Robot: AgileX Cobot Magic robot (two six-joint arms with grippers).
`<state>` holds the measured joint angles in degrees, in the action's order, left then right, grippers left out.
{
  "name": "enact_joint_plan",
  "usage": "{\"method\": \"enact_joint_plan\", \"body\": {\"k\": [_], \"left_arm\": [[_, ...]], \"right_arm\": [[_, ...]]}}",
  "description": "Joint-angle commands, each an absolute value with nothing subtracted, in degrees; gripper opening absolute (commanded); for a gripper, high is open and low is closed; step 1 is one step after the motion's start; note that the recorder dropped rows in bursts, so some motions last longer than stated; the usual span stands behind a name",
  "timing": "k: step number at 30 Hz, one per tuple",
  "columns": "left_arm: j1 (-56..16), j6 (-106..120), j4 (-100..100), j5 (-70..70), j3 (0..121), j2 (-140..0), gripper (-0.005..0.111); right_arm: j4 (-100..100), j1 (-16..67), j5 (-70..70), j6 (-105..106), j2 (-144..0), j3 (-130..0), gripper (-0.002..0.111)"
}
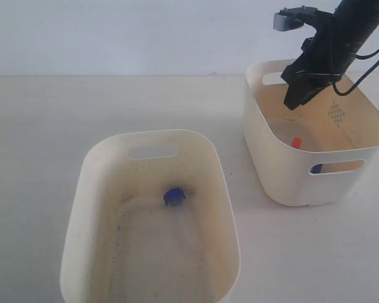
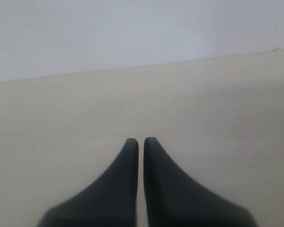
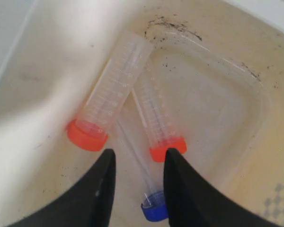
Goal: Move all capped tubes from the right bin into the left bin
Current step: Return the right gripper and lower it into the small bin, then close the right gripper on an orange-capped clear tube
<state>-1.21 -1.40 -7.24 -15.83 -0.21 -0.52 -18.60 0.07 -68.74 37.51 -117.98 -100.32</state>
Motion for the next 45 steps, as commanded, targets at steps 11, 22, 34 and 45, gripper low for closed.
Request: {"method": "enact_joint_plan", "body": {"k": [11, 22, 34, 45], "left_arm": [[-1.1, -2.1, -6.9, -15.0, 0.0, -0.4, 0.004], [-1.1, -2.1, -6.9, -15.0, 0.0, -0.4, 0.004], [-1.1, -2.1, -6.9, -15.0, 0.0, -0.4, 0.004], [-1.1, -2.1, -6.9, -15.0, 0.0, -0.4, 0.004]], "right_arm": [[-21.2, 0.0, -69.8, 50.1, -121.0, -100.7, 0.034], [-18.4, 2.4, -69.8, 53.0, -124.3, -100.7, 0.034], [-15.5, 2.5, -65.9, 49.9, -126.6, -100.7, 0.052], [-14.7, 2.5, -63.5, 47.3, -128.8, -100.7, 0.045]]}}
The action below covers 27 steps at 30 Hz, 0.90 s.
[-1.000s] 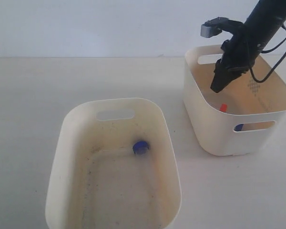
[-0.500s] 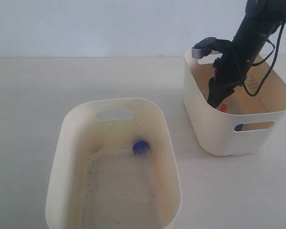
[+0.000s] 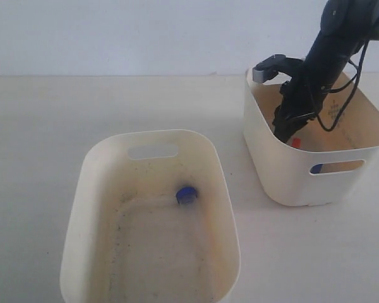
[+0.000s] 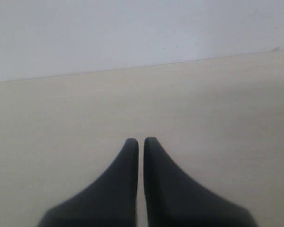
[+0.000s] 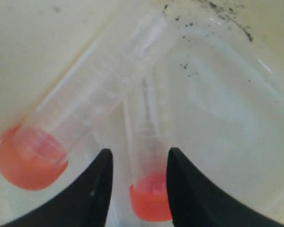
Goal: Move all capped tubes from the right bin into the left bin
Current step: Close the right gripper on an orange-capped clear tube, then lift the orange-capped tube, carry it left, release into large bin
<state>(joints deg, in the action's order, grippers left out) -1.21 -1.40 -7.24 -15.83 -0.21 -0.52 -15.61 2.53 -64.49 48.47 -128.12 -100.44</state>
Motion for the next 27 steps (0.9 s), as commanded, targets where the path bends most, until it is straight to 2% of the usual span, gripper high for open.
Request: {"method": "enact_joint_plan", "body": {"k": [1, 5, 8, 17, 27], "left_arm": [[-1.1, -2.1, -6.9, -15.0, 0.0, -0.4, 0.004], [-1.1, -2.1, -6.9, -15.0, 0.0, -0.4, 0.004], [-1.1, -2.1, -6.9, -15.0, 0.0, -0.4, 0.004], [-1.1, -2.1, -6.9, -15.0, 0.0, -0.4, 0.004], [-1.1, -2.1, -6.9, -15.0, 0.0, -0.4, 0.004]], "right_arm": [[-14.3, 2.5, -62.9, 46.6, -129.3, -100.7, 0.047], [-14.5, 2.5, -61.8, 45.5, -130.3, -100.7, 0.045], [-14.5, 2.5, -61.8, 45.5, -131.0, -100.7, 0.039], [-12.1, 2.5, -61.0, 41.1, -131.5, -100.7, 0.000], [-8.3, 2.3, -62.0, 36.0, -123.3, -100.7, 0.000]]}}
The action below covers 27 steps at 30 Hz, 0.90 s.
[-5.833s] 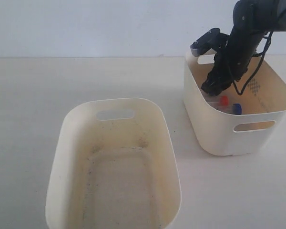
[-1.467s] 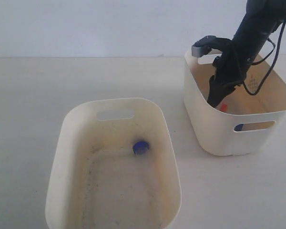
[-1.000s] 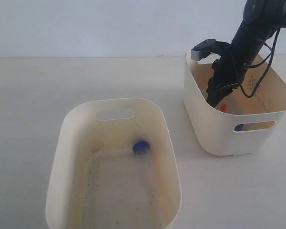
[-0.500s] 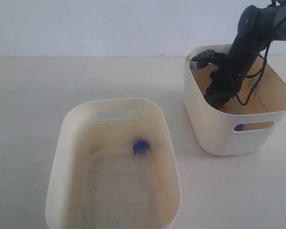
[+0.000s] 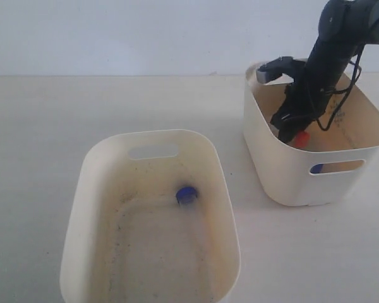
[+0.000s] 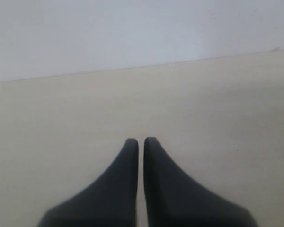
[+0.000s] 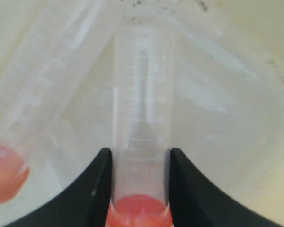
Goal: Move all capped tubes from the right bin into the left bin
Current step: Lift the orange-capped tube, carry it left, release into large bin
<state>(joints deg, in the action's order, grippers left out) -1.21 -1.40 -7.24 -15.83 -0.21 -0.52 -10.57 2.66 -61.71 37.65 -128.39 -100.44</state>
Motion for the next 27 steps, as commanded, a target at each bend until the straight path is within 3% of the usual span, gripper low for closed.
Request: {"method": "enact_joint_plan", "body": {"k": [1, 11, 18, 27], "left_arm": [[-1.1, -2.1, -6.9, -15.0, 0.0, -0.4, 0.004], [-1.1, -2.1, -6.9, -15.0, 0.0, -0.4, 0.004], [-1.1, -2.1, -6.9, -15.0, 0.0, -0.4, 0.004], [-1.1, -2.1, -6.9, -15.0, 0.0, -0.4, 0.004]], "right_arm": [[-7.8, 2.3, -62.2, 35.5, -122.1, -100.7, 0.000], [-7.4, 2.2, -68.0, 29.3, -110.6, -100.7, 0.000], [-23.1, 2.7, -70.0, 17.7, -102.1, -100.4, 0.000], [-32.8, 15.5, -70.0, 19.4, -98.9, -89.0, 0.000]]}}
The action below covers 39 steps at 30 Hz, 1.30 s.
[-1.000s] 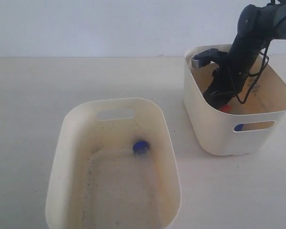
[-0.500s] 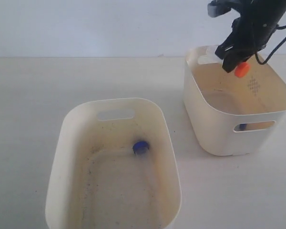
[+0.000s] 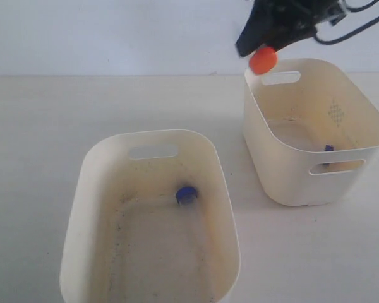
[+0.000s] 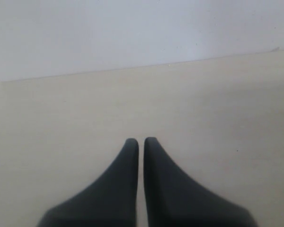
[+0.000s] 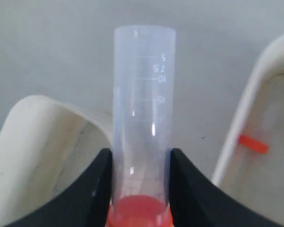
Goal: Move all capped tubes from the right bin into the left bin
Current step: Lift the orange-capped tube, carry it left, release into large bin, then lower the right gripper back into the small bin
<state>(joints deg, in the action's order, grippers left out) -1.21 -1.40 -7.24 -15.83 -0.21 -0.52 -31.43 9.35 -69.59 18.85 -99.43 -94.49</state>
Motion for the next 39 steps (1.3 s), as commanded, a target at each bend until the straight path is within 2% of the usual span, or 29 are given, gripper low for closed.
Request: {"method": "enact_joint_plan", "body": {"k": [1, 7, 9, 11, 16, 17, 19, 23, 26, 31, 35, 39], "left_arm": [[-1.1, -2.1, -6.9, -15.0, 0.0, -0.4, 0.004], [-1.1, -2.1, -6.9, -15.0, 0.0, -0.4, 0.004], [-1.1, -2.1, -6.9, -15.0, 0.0, -0.4, 0.004], [-1.1, -2.1, -6.9, -15.0, 0.0, -0.4, 0.004], [-1.1, -2.1, -6.9, -15.0, 0.0, -0.4, 0.004], [-1.1, -2.1, -6.9, -15.0, 0.0, -0.4, 0.004], [-1.1, -2.1, -6.9, -15.0, 0.0, -0.4, 0.004], [-1.1, -2.1, -6.9, -15.0, 0.0, -0.4, 0.004], [-1.1, -2.1, -6.9, -15.0, 0.0, -0.4, 0.004], [-1.1, -2.1, -6.9, -15.0, 0.0, -0.4, 0.004], [-1.1, -2.1, -6.9, -15.0, 0.0, -0.4, 0.004], [-1.1, -2.1, -6.9, -15.0, 0.0, -0.4, 0.004]], "right_arm": [[-32.8, 16.8, -70.0, 19.4, -98.9, -87.7, 0.000], [-32.8, 26.4, -66.2, 19.4, -98.9, -78.7, 0.000], [-32.7, 29.2, -63.6, 18.6, -98.9, -76.8, 0.005], [-32.7, 31.3, -60.6, 18.1, -98.9, -75.7, 0.019], [-32.2, 33.8, -54.3, 18.1, -99.3, -74.8, 0.072], [-31.9, 33.8, -54.1, 17.9, -99.4, -74.8, 0.075], [-29.2, 33.7, -54.3, 16.2, -99.4, -75.0, 0.072], [-16.6, 32.3, -60.3, 13.1, -99.4, -78.8, 0.055], [-11.2, 28.3, -65.2, 13.5, -99.4, -85.2, 0.047], [-6.1, 18.7, -70.0, 15.3, -100.2, -94.9, 0.014], [-5.6, 10.5, -70.0, 21.0, -104.9, -100.3, 0.011], [-5.8, 5.6, -70.0, 28.3, -112.1, -100.3, 0.011]]}}
